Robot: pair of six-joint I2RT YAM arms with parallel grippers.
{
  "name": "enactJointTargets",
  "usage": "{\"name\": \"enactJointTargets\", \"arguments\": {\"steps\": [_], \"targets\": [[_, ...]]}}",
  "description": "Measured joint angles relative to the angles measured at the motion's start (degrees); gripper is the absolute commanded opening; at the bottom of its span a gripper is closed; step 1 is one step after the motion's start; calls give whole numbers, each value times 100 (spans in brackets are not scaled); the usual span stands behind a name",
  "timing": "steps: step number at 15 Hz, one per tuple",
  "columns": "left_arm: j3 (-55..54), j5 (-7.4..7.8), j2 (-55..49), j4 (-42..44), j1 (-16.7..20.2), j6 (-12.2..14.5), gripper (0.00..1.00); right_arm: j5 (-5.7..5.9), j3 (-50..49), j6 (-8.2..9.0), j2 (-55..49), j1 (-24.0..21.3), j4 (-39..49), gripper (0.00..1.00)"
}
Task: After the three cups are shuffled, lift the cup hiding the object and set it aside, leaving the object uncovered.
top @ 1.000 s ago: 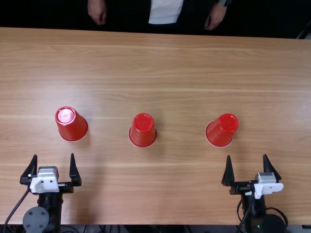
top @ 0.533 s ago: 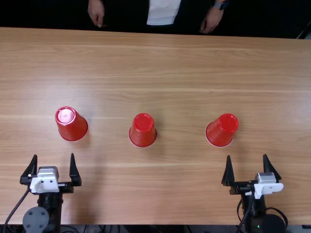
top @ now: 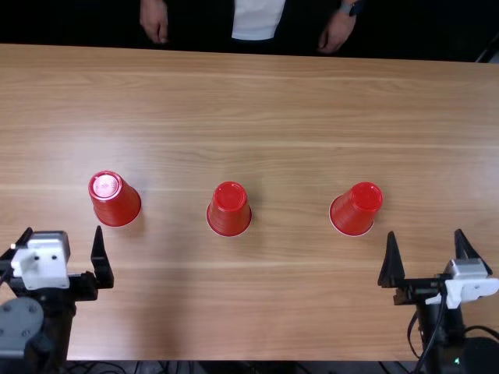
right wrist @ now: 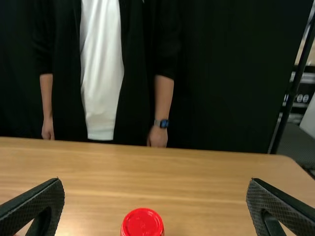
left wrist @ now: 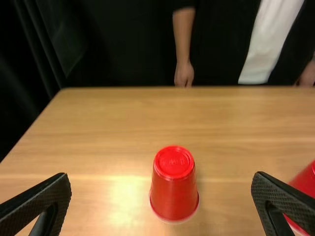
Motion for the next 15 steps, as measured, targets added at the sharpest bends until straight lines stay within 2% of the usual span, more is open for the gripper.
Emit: {"name": "enactJointTargets", "arguments": {"steps": [5, 8, 10, 12, 15], "targets": [[2286, -2, 1558, -2424, 0, -4, 100, 0, 2264, 2, 1816, 0, -2264, 100], [3333, -4, 2304, -3351, 0, -7, 100, 0, 3322, 4, 2850, 24, -3416, 100], [3764, -4, 2747, -3860, 9, -22, 100, 4, 3609, 2, 3213, 223, -3816, 100], [4061, -4, 3213, -4435, 9, -157, 100, 4, 3845, 4, 3512, 651, -4271, 100], [4087, -2, 3458, -4522, 9, -269, 100, 4, 3976, 4, 3832, 999, -4745, 100]]}}
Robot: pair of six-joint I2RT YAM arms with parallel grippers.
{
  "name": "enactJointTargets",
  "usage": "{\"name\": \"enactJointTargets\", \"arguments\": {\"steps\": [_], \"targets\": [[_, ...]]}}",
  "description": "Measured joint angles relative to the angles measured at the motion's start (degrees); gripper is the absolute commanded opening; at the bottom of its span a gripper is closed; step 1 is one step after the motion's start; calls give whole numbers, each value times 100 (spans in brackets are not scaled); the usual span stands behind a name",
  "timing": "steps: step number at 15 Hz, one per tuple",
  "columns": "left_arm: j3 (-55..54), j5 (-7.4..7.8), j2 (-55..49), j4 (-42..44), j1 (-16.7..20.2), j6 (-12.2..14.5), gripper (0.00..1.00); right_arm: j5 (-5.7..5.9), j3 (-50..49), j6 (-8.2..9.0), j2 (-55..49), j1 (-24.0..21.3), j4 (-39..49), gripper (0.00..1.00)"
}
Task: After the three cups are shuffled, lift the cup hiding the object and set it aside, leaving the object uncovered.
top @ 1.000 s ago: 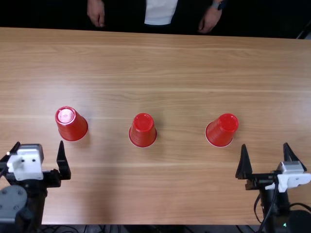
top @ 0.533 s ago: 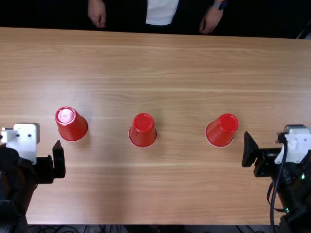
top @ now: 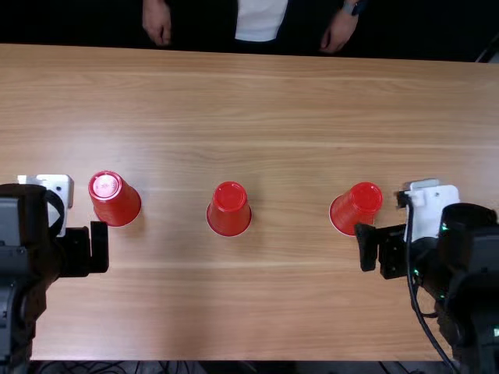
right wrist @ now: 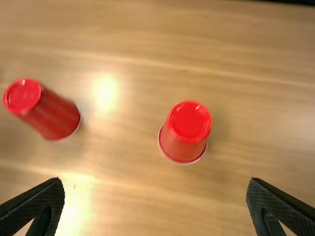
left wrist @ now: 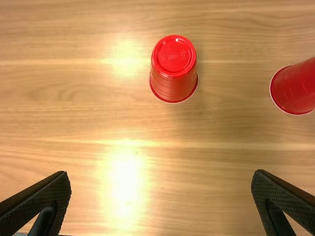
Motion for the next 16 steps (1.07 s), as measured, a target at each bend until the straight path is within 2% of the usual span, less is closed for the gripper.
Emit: {"name": "enactJointTargets", "arguments": {"steps": [4, 7, 8, 11, 13, 16], "targets": [[70, -2, 184, -208, 2, -39, 100, 0, 238, 0, 210, 282, -129, 100], [155, -2, 188, -219, 0, -42, 100, 0, 599, 7, 664, 907, -111, 100], [166, 0, 188, -223, 2, -44, 100, -2, 664, 57, 817, 1139, -96, 100], [168, 0, 188, -225, 2, -44, 100, -4, 935, 350, 1300, 1956, 46, 100], [168, 0, 188, -227, 2, -42, 100, -4, 1067, 435, 1725, 2312, 295, 100], [168, 0, 186, -221, 0, -42, 100, -4, 1200, 474, 2435, 2581, 678, 100]]}}
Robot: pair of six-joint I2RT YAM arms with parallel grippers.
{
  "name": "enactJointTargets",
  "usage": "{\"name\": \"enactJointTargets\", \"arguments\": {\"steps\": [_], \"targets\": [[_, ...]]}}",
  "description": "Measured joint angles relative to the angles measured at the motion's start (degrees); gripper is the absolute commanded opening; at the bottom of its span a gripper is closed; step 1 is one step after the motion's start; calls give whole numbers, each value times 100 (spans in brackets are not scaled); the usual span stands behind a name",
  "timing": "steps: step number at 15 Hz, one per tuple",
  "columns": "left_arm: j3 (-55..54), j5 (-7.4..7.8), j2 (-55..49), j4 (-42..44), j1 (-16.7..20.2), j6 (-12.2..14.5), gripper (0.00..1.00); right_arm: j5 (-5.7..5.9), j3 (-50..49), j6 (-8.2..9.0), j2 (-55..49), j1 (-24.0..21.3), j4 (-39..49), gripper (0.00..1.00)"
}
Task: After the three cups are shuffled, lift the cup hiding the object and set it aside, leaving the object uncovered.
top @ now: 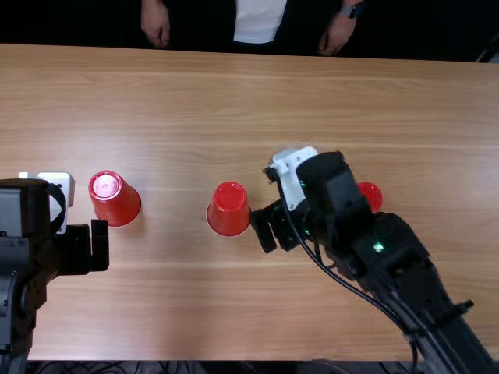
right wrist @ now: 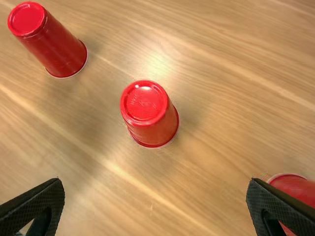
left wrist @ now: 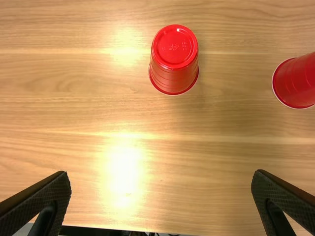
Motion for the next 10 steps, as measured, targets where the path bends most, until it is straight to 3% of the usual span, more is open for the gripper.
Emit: {"name": "enactJointTargets", "arguments": {"steps": [10], "targets": [[0, 2, 0, 4, 0, -2, 100, 0, 839, 24, 1818, 385, 160, 100]]}}
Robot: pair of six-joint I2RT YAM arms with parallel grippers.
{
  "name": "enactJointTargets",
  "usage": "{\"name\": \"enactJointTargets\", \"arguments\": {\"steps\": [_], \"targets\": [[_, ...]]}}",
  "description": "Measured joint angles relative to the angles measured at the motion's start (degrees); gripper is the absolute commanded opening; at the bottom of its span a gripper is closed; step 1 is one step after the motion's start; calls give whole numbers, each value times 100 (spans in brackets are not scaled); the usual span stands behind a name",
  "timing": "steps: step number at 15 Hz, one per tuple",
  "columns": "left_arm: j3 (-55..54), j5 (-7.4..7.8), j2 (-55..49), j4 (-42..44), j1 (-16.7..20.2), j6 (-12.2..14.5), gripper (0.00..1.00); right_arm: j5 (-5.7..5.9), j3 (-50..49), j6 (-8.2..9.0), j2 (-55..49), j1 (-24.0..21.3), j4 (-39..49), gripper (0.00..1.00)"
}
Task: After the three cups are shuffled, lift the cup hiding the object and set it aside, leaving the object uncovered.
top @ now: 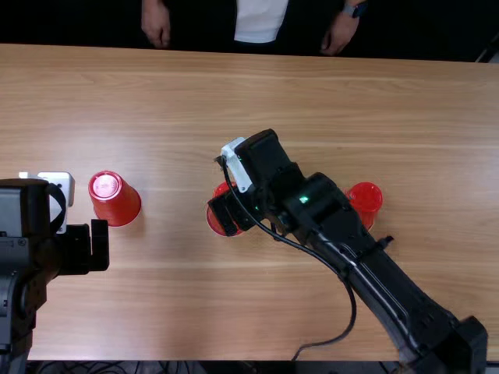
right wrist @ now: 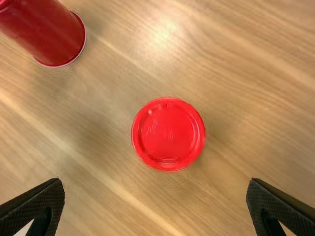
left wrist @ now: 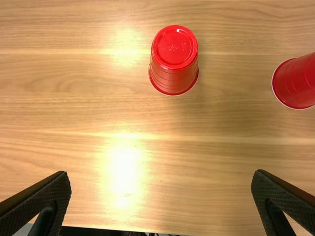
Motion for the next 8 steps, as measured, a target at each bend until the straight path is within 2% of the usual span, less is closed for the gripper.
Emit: {"name": "enactJointTargets", "arguments": {"steps": [8], "targets": [[-7, 2, 0, 0, 0, 0, 100, 4, 195, -2, 846, 52, 144, 100]]}}
